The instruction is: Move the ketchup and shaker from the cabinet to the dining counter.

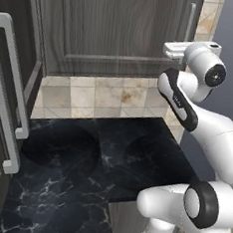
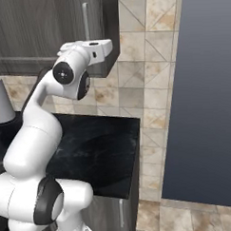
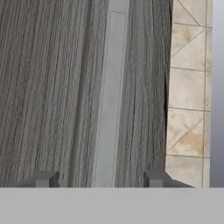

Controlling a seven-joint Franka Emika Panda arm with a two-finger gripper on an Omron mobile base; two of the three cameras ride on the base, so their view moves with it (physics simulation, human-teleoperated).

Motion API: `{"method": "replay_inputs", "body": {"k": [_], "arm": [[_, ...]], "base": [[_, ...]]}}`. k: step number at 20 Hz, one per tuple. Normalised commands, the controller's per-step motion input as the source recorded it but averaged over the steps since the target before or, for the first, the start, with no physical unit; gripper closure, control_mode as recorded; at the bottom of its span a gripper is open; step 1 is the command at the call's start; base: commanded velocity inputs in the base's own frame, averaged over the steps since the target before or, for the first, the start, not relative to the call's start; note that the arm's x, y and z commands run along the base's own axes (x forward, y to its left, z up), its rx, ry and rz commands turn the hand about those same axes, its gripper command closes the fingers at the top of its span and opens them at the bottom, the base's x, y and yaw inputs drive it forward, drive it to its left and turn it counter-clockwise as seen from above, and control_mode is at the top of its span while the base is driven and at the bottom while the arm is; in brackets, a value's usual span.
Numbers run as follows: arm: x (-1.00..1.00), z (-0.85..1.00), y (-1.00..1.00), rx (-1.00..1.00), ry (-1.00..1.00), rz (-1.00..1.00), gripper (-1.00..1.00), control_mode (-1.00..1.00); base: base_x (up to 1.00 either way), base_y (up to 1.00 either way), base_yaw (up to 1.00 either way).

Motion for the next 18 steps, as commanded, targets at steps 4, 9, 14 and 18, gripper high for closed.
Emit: {"method": "replay_inputs", "body": {"k": [4,9,14,18], "arm": [[0.05,-0.02,0.00,0.00,0.00,0.00,1.00,-1.00],[0.02,-0.02,0.00,0.00,0.00,0.00,1.00,-1.00],[0.01,-0.01,0.00,0.00,0.01,0.00,1.00,-1.00],[-0.54,0.01,-0.01,0.00,0.00,0.00,1.00,-1.00]], "base": [[0.00,0.00,0.00],[0.00,0.00,0.00],[0.00,0.00,0.00],[0.00,0.00,0.00]]}}
